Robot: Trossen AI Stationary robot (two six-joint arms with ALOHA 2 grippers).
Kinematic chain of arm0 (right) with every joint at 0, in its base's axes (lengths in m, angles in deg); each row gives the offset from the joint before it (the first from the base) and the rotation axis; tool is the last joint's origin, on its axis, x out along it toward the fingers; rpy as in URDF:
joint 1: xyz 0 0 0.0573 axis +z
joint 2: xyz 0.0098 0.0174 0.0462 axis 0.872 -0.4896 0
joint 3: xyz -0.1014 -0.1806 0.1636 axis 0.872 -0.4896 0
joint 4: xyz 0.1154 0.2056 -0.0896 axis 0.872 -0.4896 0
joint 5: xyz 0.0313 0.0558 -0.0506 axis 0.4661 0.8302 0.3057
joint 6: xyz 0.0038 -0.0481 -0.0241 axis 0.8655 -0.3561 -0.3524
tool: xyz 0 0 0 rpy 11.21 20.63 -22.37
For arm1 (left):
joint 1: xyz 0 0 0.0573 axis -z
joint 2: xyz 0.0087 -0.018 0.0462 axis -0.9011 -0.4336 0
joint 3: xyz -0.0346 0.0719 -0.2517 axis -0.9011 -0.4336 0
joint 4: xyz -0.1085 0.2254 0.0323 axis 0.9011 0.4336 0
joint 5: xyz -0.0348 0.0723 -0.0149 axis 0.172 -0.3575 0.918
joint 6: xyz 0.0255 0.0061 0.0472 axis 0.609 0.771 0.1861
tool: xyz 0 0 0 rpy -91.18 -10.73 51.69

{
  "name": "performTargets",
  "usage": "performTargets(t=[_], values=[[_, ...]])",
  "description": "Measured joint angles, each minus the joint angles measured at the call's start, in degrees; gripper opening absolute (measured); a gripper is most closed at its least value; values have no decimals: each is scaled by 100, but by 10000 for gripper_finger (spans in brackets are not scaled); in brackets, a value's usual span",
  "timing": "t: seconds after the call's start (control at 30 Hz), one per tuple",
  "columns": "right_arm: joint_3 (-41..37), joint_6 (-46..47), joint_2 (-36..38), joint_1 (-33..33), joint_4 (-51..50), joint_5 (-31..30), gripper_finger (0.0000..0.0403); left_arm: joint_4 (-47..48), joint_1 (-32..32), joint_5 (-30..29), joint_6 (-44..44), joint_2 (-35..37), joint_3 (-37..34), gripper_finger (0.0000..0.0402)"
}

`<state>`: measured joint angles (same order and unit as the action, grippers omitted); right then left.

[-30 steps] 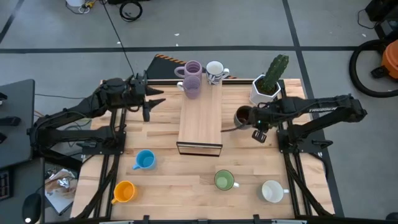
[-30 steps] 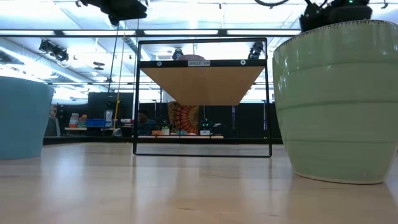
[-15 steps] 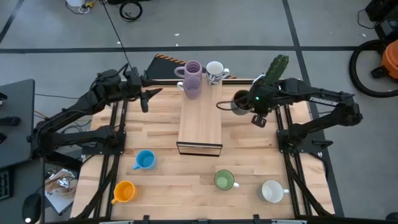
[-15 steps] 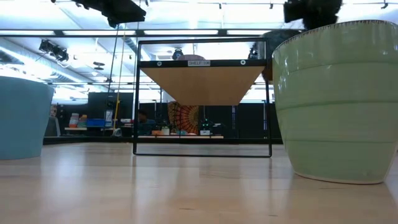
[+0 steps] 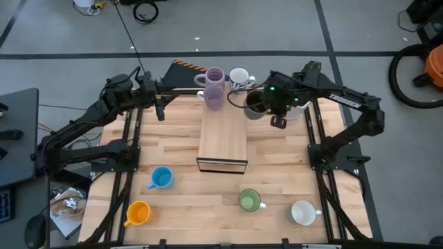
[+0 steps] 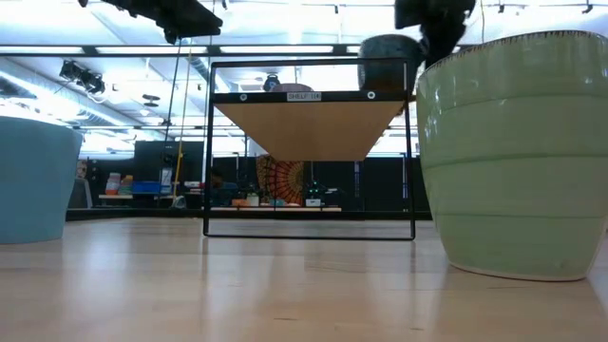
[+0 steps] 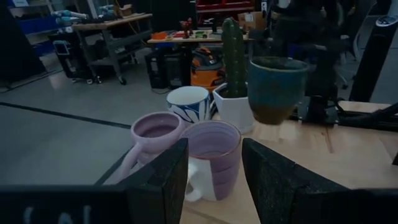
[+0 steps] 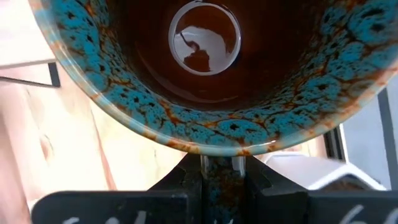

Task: Place coffee mugs
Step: Put the blue patterned mug on the shelf

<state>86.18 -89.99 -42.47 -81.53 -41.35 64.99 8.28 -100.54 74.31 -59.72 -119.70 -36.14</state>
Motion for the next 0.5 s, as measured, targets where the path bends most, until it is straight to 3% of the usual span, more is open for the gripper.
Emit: performTargets(t=[0.5], values=[[830, -1033, -1396, -415, 195, 719, 51, 6, 14, 5, 0, -338, 0, 157]])
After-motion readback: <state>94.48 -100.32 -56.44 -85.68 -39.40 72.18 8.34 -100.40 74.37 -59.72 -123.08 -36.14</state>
